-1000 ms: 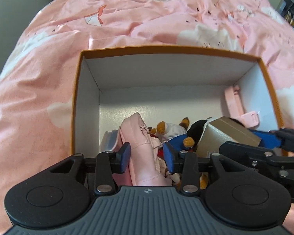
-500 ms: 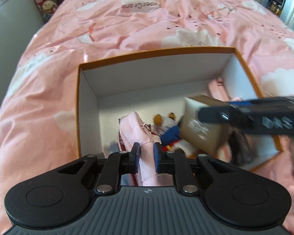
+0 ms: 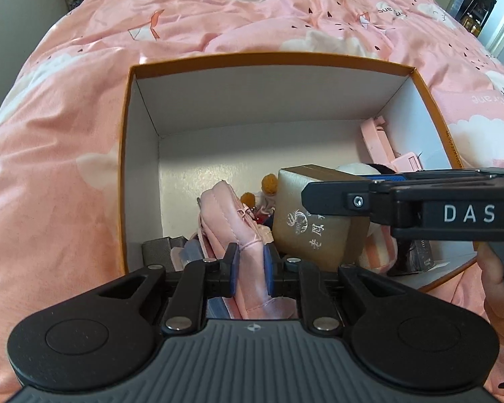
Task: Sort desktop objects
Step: 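Open the left tool on the card holder while the right releases the gold box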
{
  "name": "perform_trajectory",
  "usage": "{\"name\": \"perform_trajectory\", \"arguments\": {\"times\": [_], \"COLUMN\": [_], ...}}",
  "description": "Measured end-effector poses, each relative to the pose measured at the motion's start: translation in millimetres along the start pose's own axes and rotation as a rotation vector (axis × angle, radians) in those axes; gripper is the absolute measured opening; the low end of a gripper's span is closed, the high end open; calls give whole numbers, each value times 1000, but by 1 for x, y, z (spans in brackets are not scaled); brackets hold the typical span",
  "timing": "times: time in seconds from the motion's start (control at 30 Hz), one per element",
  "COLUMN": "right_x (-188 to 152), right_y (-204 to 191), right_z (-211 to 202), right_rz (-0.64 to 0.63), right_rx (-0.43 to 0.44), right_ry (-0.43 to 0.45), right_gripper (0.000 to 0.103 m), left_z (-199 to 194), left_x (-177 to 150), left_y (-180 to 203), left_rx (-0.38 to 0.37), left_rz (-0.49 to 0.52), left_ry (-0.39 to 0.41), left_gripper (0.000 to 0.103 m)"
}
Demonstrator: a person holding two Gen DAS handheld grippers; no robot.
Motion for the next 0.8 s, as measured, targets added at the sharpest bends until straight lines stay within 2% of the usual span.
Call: {"name": "perform_trajectory", "arguments": {"times": [0.17, 0.27, 0.37, 0.5, 0.57, 0.67, 0.8], "right_x": [0, 1, 3, 15, 24, 37, 53], "right_y": [-2, -4, -6, -9, -12, -19, -30], "right_z": [4, 3, -5, -11, -8, -1, 23], "right_rz": [-15, -28, -36, -25, -23, -7, 17], "right_rx": [-16, -21, -17, -4, -6, -2, -8], "right_ry": [-4, -3, 6, 33, 45, 76, 113], "right_gripper": [47, 47, 47, 47, 47, 47, 47], "left_z": [4, -1, -12, -33, -45, -58, -57], "left_x": [-2, -2, -1, 9, 15, 24, 30], "left_y": [10, 7, 0, -9, -16, -31, -49], "left_rx": [33, 21, -8, -31, -32, -1, 80], "left_rz": [56, 53, 31, 12, -1, -34, -77], "left_ry": [7, 18, 48, 108, 145, 189, 188], "left_gripper": [18, 22, 22, 30, 30, 33, 36]}}
Point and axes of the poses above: each gripper's, at about its wrist camera, not at the fingertips, and z roughly the way its jaws point, y to its right, x to its top, the point moved 1 cm from there along z, roughly the way its jaws point, and after that the axes turned 4 degrees about x, right-handed, at the moved point
